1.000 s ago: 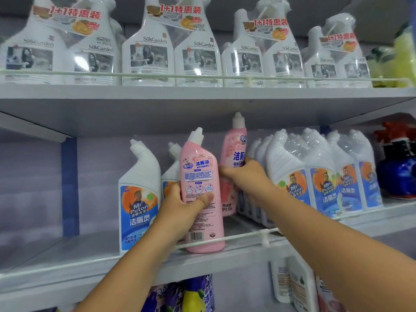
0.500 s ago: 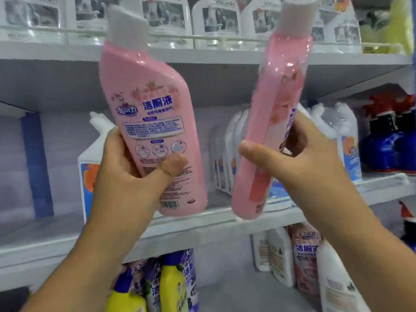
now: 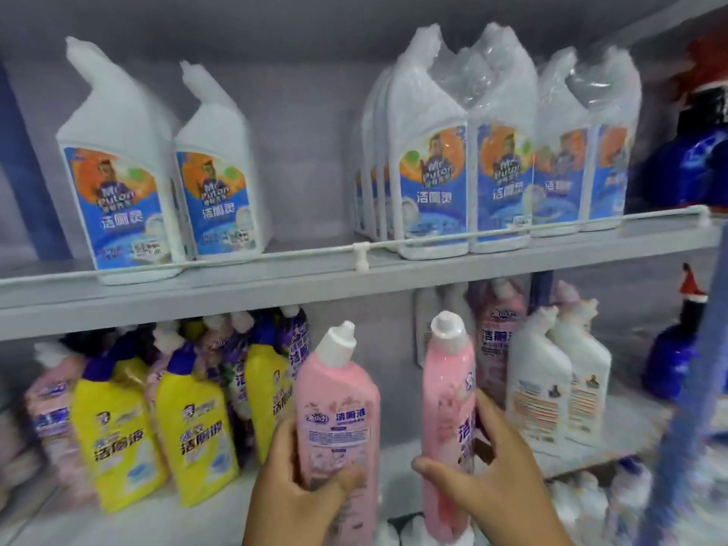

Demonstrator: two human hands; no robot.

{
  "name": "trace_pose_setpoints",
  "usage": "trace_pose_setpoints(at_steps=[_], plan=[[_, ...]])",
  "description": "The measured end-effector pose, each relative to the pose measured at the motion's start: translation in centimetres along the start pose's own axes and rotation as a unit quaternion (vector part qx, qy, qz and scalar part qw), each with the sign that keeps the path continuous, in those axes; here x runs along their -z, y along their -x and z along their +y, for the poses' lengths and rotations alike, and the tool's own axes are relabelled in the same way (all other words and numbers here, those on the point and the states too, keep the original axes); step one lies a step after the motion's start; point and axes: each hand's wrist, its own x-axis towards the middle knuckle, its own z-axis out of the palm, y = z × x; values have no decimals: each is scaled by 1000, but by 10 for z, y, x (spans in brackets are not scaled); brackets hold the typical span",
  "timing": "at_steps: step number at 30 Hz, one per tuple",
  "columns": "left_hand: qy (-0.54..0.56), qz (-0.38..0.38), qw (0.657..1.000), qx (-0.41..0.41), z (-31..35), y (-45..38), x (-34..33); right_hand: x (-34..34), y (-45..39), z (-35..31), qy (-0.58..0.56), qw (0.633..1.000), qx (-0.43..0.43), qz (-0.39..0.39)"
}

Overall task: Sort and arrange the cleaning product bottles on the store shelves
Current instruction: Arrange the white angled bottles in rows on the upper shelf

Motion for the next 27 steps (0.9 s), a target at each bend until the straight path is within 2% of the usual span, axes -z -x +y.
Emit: trace_pose_setpoints(at_steps=[3,7,13,19,23,27], plan=[[-20,6,1000,20,-21,-1,-12,-6,-10,31,-13,999,-30,7],[-20,55,998,36,-35,-11,-14,-13,-19,55,-27,997,-77,13],[-19,72,996,58,-62,-43,-28,-40,-33,82,16,994,-109,16],[-2,34,997,63,-96,-81,-46,-65,-55,106,75,992,-104,10],[-10,20,999,41,-110,-112,-59,-80,-76,129,53,990,-128,-1],[-12,-9,999,52,-127,-152,-73,-97,-109,147,41,989,-135,43]])
